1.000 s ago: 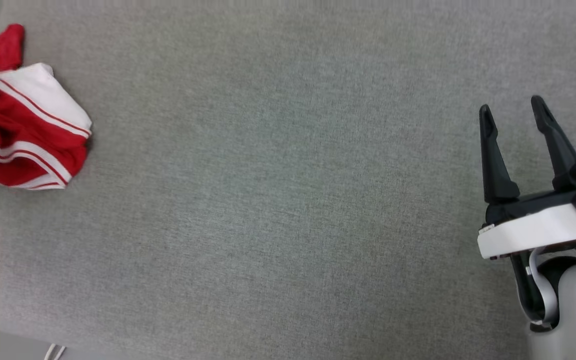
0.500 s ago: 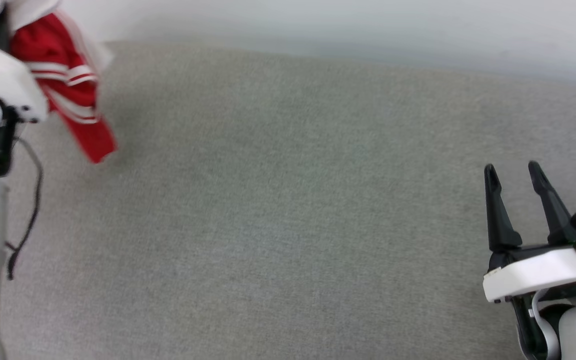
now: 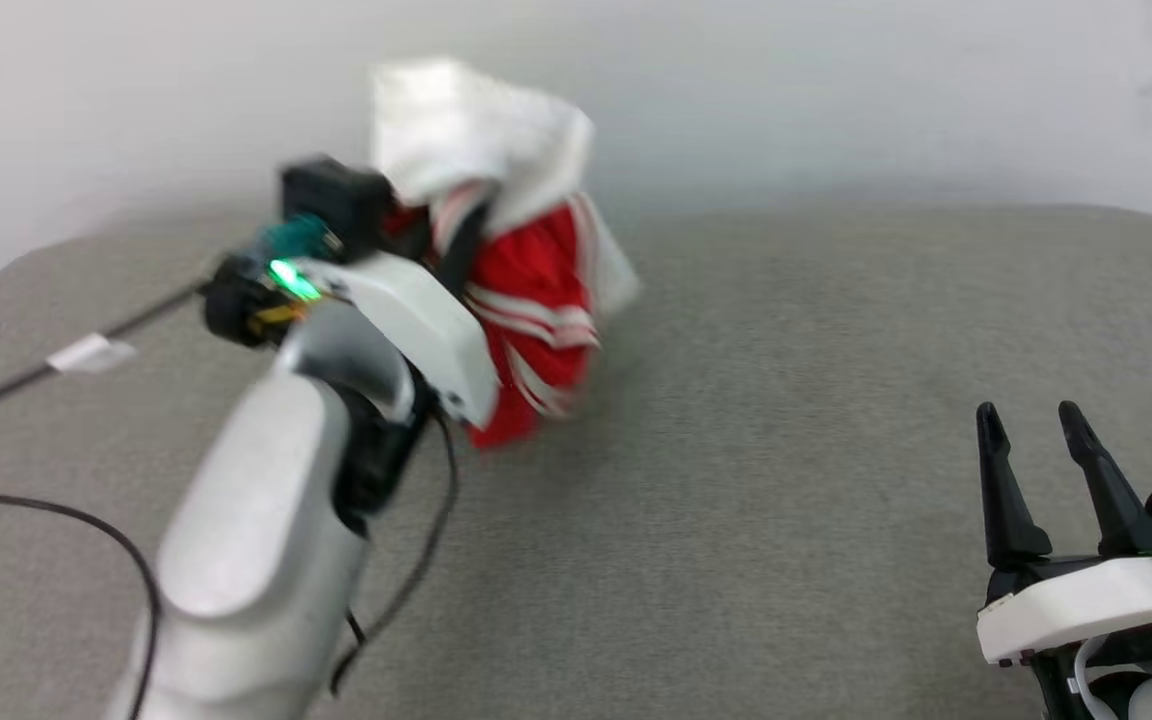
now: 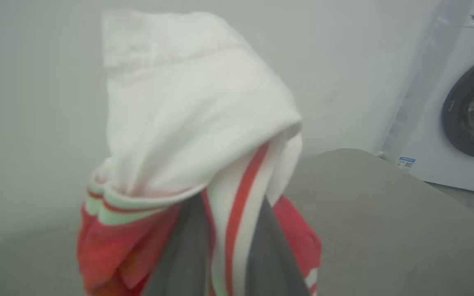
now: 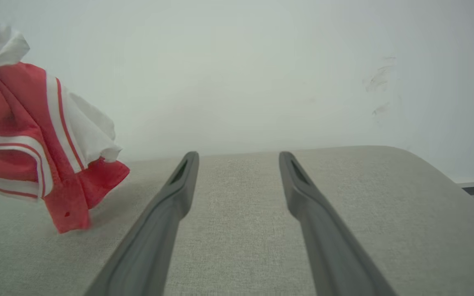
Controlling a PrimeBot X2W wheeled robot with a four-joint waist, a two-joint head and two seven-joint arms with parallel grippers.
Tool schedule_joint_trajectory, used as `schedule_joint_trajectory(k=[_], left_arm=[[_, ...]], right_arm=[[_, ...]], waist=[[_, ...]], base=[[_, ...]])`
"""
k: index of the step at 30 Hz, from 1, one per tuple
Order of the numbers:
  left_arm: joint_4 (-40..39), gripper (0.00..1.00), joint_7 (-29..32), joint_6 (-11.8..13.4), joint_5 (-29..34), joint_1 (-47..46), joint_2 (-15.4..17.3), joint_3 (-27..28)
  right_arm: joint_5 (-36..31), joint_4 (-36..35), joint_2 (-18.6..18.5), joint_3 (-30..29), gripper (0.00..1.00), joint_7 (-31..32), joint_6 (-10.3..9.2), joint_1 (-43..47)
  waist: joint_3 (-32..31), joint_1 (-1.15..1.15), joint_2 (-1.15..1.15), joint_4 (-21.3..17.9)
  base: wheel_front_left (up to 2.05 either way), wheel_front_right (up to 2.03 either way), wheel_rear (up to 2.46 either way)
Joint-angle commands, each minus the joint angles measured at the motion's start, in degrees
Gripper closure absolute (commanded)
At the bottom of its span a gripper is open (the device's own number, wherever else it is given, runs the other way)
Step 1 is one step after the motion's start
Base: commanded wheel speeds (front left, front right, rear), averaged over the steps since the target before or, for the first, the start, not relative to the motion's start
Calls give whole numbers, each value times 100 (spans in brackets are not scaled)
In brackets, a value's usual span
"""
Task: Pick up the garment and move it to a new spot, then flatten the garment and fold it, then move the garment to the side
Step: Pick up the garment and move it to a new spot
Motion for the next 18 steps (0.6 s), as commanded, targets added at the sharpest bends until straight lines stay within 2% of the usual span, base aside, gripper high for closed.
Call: schedule_joint_trajectory(k=[1,5,13,14,15,18], left_arm=[[-214,100,177,38,-72,400,-139,-175],[-155,100,535,50,-234,1150,-355,-579],[656,100,997,55,-385,1807,-420,-898],[712,69,961,51,-379,1824,-419,-908],[752,0,908,63,-359,1846,-423,-916],[718,0,557,98,-241,1883,-392,-930]], right_arm=[[31,-45,3,-7,0,31,-2,82],[81,-110,4,-11,0,-1,-2,17],[80,-61,3,42,0,-120,-2,-248],[58,-36,3,40,0,-137,-2,-283],[53,-20,3,41,0,-145,-2,-304],[8,60,3,20,0,-150,-2,-316]], waist=[[28,1,0,-315],[398,1,0,-428],[922,1,0,-257],[936,1,0,-220],[932,1,0,-183],[832,1,0,-77]], base=[[0,0,0],[0,0,0],[0,0,0],[0,0,0],[0,0,0],[0,0,0]])
